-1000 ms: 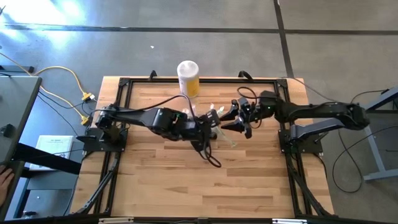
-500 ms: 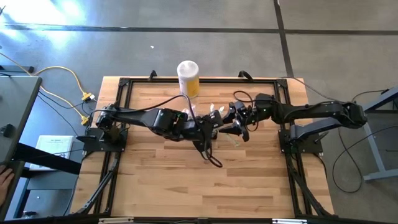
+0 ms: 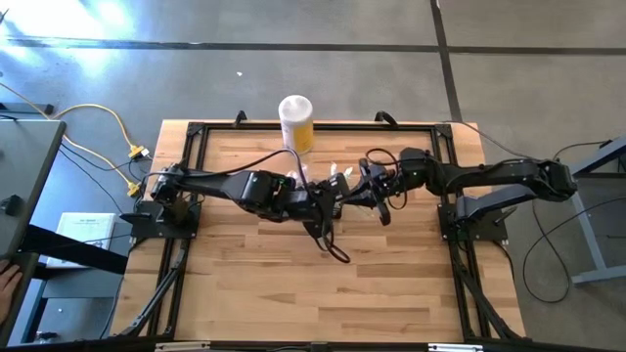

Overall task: Pick & Place toothbrushing station
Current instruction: Put the green toothbrush into the right section wire organizer

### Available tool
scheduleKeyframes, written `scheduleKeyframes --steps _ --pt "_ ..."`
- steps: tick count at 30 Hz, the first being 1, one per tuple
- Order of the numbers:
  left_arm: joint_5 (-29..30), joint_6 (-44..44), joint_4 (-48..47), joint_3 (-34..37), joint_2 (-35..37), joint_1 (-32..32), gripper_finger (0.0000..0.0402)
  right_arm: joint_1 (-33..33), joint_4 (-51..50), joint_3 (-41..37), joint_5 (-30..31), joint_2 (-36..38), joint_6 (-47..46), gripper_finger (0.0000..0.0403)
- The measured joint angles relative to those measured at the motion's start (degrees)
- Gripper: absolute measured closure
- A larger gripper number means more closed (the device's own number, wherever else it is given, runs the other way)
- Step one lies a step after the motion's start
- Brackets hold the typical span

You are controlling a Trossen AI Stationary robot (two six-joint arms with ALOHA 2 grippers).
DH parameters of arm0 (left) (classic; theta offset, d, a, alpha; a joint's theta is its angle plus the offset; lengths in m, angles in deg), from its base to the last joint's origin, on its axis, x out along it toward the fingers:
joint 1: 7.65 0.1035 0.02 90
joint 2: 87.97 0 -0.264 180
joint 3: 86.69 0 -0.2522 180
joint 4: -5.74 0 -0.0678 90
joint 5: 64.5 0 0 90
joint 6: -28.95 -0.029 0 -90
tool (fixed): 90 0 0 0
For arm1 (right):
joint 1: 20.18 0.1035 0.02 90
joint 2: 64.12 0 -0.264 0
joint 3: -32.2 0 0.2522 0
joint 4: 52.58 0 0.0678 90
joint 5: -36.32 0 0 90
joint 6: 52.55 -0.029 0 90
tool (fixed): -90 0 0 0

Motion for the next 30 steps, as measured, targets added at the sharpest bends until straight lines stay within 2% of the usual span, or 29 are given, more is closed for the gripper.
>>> scheduleKeyframes --steps 6,12,15,22,26,30 --pt "0.11 2.72 0.21 0.02 0.02 -0.01 0.0376 0.04 0.02 0.0 1.41 -0.02 1.37 0.0382" --pt "-0.16 3.26 0.68 0.02 0.02 -0.05 0.0332 0.01 -0.01 0.0 1.14 0.0 2.75 0.0387" --pt "-1.3 7.09 0.37 0.02 0.02 0.0 0.0311 0.01 -0.07 0.0 1.1 0.0 2.92 0.0386" --pt "-1.46 11.21 -0.72 0.02 0.02 0.32 0.0237 -0.01 -0.44 0.0 1.21 0.11 5.28 0.0386" --pt "0.82 14.69 -1.58 0.02 0.06 0.32 0.0208 0.01 -2.88 -0.02 1.69 2.5 10.54 0.0386" --pt "1.95 18.85 -4.58 0.07 2.51 0.32 0.0196 0.01 -7.91 -0.02 4.92 7.31 13.61 0.0386"
